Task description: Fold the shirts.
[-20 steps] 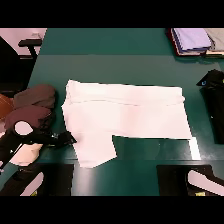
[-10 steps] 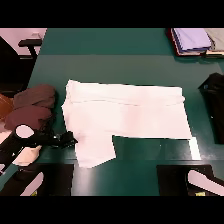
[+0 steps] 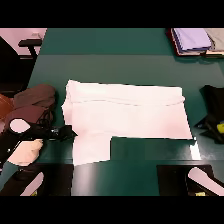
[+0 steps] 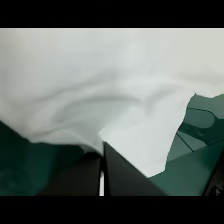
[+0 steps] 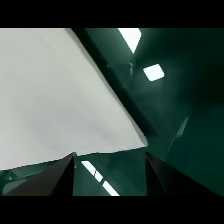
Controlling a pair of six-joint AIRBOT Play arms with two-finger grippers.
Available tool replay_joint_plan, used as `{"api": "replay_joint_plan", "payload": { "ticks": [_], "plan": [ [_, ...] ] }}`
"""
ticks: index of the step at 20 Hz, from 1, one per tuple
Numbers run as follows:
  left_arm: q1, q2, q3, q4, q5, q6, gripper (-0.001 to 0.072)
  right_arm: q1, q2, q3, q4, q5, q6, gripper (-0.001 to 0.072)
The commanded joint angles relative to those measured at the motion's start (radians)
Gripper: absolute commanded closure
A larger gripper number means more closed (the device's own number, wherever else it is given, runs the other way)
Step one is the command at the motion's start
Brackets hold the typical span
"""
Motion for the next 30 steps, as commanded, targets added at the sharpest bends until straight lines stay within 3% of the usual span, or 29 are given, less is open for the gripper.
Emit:
{"api": "replay_joint_plan", "payload": {
  "ticks": [1, 5, 7, 9, 10, 13, 17, 20, 24, 30],
  "plan": [
    [0.0, 0.001, 0.018, 0.002, 0.006, 0.001, 0.0681, -0.036, 0.008, -0.164, 0.027, -0.106, 0.0, 0.0265],
    [0.0, 0.001, 0.018, 0.002, 0.006, 0.0, 0.0681, 0.068, -0.001, -0.18, 0.089, -0.208, 0.0, 0.0267],
    [0.0, 0.001, 0.019, 0.003, -0.013, 0.003, 0.0681, 0.13, -0.035, -0.151, 0.075, -0.21, 0.0, 0.0459],
    [0.0, 0.001, 0.035, 0.016, -0.103, 0.054, 0.0682, 0.18, -0.045, -0.116, 0.047, -0.2, 0.0, 0.0601],
    [0.0, 0.001, 0.051, 0.048, -0.146, 0.051, 0.0683, 0.2, -0.043, -0.094, 0.021, -0.186, 0.0, 0.0651],
    [0.0, 0.06, 0.103, 0.18, -0.222, -0.006, 0.0684, 0.237, 0.039, -0.046, -0.087, -0.099, 0.0, 0.0697],
    [0.0, 0.24, 0.138, 0.233, -0.42, -0.114, 0.0683, 0.235, 0.214, -0.013, -0.293, 0.103, 0.0, 0.0697],
    [0.0, 0.293, 0.208, 0.228, -0.519, -0.142, 0.0684, 0.214, 0.337, -0.013, -0.289, 0.154, 0.001, 0.0697],
    [0.0, 0.218, 0.319, 0.272, -0.362, -0.096, 0.0683, 0.224, 0.374, -0.013, -0.171, 0.066, 0.005, 0.0698],
    [0.0, -0.187, 0.473, 0.28, -0.127, 0.008, 0.0681, 0.39, 0.105, 0.183, -0.122, -0.048, 0.061, 0.0698]
  ]
}}
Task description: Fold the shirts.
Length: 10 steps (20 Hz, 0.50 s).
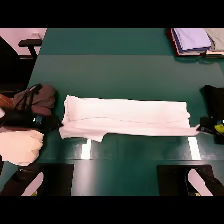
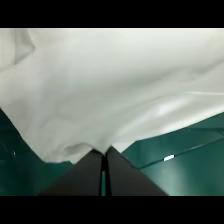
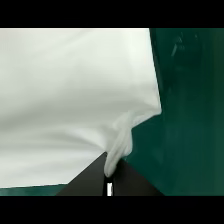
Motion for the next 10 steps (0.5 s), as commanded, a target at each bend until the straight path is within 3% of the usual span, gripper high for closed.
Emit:
{"api": "replay_joint_plan", "payload": {
  "ticks": [1, 5, 9, 10],
  "plan": [
    [0.001, -0.246, 0.121, 0.005, 0.131, 0.07, 0.0681, 0.092, -0.156, 0.146, 0.025, -0.093, 0.025, 0.0698],
    [0.001, -0.466, 0.272, -0.016, 0.226, 0.099, 0.068, 0.135, -0.368, 0.327, 0.026, -0.101, 0.025, 0.0697],
    [0.001, -0.538, 0.303, -0.021, 0.328, 0.098, 0.0679, 0.134, -0.507, 0.42, 0.051, -0.101, 0.016, 0.0677],
    [0.001, -0.537, 0.305, -0.021, 0.344, 0.098, 0.067, 0.124, -0.536, 0.439, 0.092, -0.102, 0.0, 0.0533]
  ]
}}
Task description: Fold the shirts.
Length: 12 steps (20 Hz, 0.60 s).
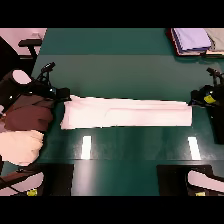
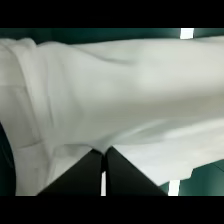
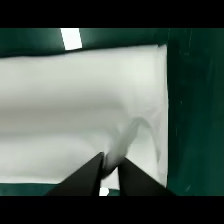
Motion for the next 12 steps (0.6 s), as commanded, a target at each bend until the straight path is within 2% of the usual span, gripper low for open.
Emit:
{"api": "replay_joint_plan", "payload": {
  "ticks": [1, 2, 3, 4, 6, 8, 9, 10, 11, 12],
  "plan": [
    [0.001, -0.05, 0.029, -0.01, 0.091, 0.004, 0.0432, -0.017, -0.119, 0.083, 0.115, -0.005, -0.045, 0.0373],
    [0.001, -0.05, 0.03, -0.011, 0.09, -0.006, 0.0228, -0.031, -0.134, 0.092, 0.187, -0.005, -0.101, 0.0354],
    [0.001, -0.05, 0.035, -0.014, 0.078, -0.005, 0.0197, -0.052, -0.137, 0.092, 0.26, -0.001, -0.16, 0.0344],
    [0.001, -0.05, 0.044, -0.023, 0.059, -0.005, 0.0197, -0.079, -0.13, 0.077, 0.321, -0.001, -0.204, 0.0339],
    [0.001, -0.049, 0.062, -0.029, 0.017, -0.005, 0.0208, -0.14, -0.105, 0.028, 0.346, 0.0, -0.235, 0.022],
    [0.001, -0.047, 0.064, -0.04, -0.01, -0.005, 0.0206, -0.224, -0.073, -0.049, 0.346, 0.0, -0.244, 0.0167],
    [0.001, -0.047, 0.064, -0.056, -0.012, -0.005, 0.0226, -0.266, -0.067, -0.084, 0.347, 0.002, -0.255, 0.0117],
    [0.0, -0.047, 0.064, -0.082, -0.007, -0.003, 0.0491, -0.307, -0.069, -0.119, 0.348, 0.012, -0.27, 0.0115],
    [0.0, -0.047, 0.064, -0.115, 0.0, 0.003, 0.0666, -0.34, -0.079, -0.153, 0.348, 0.027, -0.306, 0.0114],
    [0.0, -0.047, 0.064, -0.152, 0.012, 0.006, 0.068, -0.36, -0.095, -0.18, 0.354, 0.035, -0.328, 0.0115]
  ]
}}
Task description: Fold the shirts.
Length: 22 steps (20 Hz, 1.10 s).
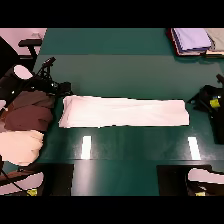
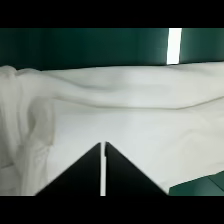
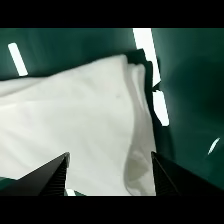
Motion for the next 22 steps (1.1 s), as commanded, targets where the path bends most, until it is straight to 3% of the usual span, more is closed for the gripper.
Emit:
{"api": "replay_joint_plan", "payload": {
  "ticks": [1, 7, 8, 10, 11, 15, 22],
  "plan": [
    [0.0, -0.001, 0.004, -0.106, 0.011, 0.01, 0.068, -0.097, -0.029, -0.105, 0.036, 0.019, -0.077, 0.0115],
    [-0.128, -0.004, 0.004, -0.124, 0.118, -0.028, 0.0681, -0.042, -0.153, -0.11, 0.16, -0.007, -0.107, 0.0143],
    [-0.167, -0.012, 0.004, -0.124, 0.155, -0.038, 0.0681, -0.013, -0.165, -0.092, 0.16, -0.005, -0.107, 0.0226],
    [-0.235, -0.04, 0.006, -0.127, 0.215, -0.052, 0.0681, 0.037, -0.169, -0.048, 0.158, 0.007, -0.107, 0.0613],
    [-0.26, -0.065, 0.015, -0.13, 0.221, -0.055, 0.0681, 0.053, -0.169, -0.015, 0.161, 0.032, -0.106, 0.0697],
    [-0.368, -0.219, 0.14, -0.178, 0.211, -0.055, 0.0681, 0.117, -0.093, 0.15, 0.163, 0.136, -0.052, 0.0697],
    [-0.547, -0.499, 0.392, -0.188, 0.171, -0.055, 0.0681, 0.344, 0.128, 0.404, 0.164, 0.093, 0.06, 0.0698]
  ]
}}
